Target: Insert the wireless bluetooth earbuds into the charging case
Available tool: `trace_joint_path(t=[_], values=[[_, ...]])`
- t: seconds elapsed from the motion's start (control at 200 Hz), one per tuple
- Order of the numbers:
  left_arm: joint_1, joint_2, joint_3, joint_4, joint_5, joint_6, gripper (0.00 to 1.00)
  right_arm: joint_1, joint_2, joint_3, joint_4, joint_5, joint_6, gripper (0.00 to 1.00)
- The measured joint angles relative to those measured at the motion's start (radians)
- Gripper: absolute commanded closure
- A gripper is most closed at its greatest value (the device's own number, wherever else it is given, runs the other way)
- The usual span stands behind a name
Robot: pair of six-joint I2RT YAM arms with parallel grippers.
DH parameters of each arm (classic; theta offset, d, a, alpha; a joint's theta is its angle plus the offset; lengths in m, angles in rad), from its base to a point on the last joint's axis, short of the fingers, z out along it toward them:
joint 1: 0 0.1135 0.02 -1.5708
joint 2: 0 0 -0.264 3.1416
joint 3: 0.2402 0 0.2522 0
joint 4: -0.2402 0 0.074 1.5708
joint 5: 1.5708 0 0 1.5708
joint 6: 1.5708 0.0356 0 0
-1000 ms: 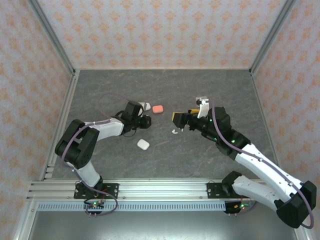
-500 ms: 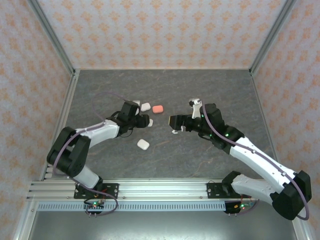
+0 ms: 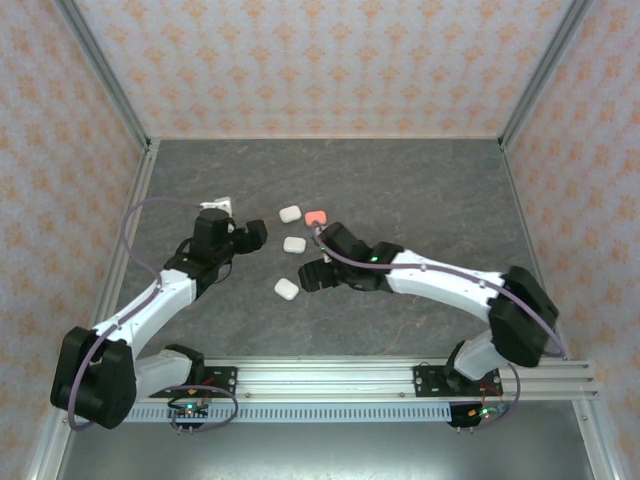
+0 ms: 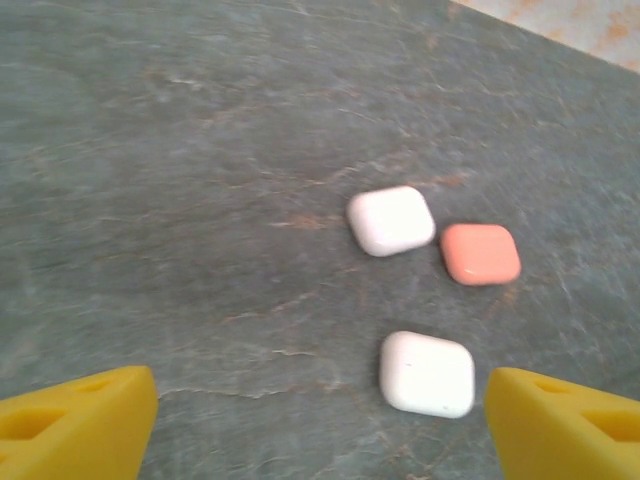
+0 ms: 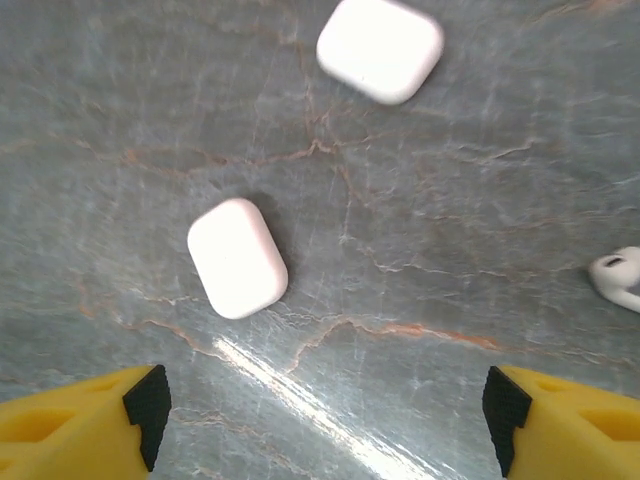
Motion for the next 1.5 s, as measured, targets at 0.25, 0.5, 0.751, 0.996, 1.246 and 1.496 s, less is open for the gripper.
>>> trace_joint_path(t=[0.25,0.5,0.751,0.996,1.246,1.496], values=[[0.101,-0.114,-0.067,-0.037,0.034,-0.016,0.11,0.075,0.234,0.172,-0.049,0.050,-0.029,0.18],[0.136,-0.184,-0.119,-0.045,0.043,-0.031,0.09,0.105,0.407,0.310,-0.102,0.076,-0.073,0.21],[0.146,-0.193,-0.130,-0.064,0.045,-0.032,0.08,0.125,0.506,0.388,-0.151,0.087,-0.110,0.28],[0.149,-0.201,-0.132,-0.072,0.045,-0.032,0.08,0.138,0.536,0.409,-0.171,0.095,-0.129,0.44],[0.150,-0.204,-0.132,-0.079,0.066,-0.034,0.08,0.140,0.530,0.408,-0.176,0.106,-0.156,0.53],[0.149,-0.199,-0.085,-0.145,0.228,-0.012,0.22,0.139,0.360,0.268,-0.130,0.183,-0.238,0.56]])
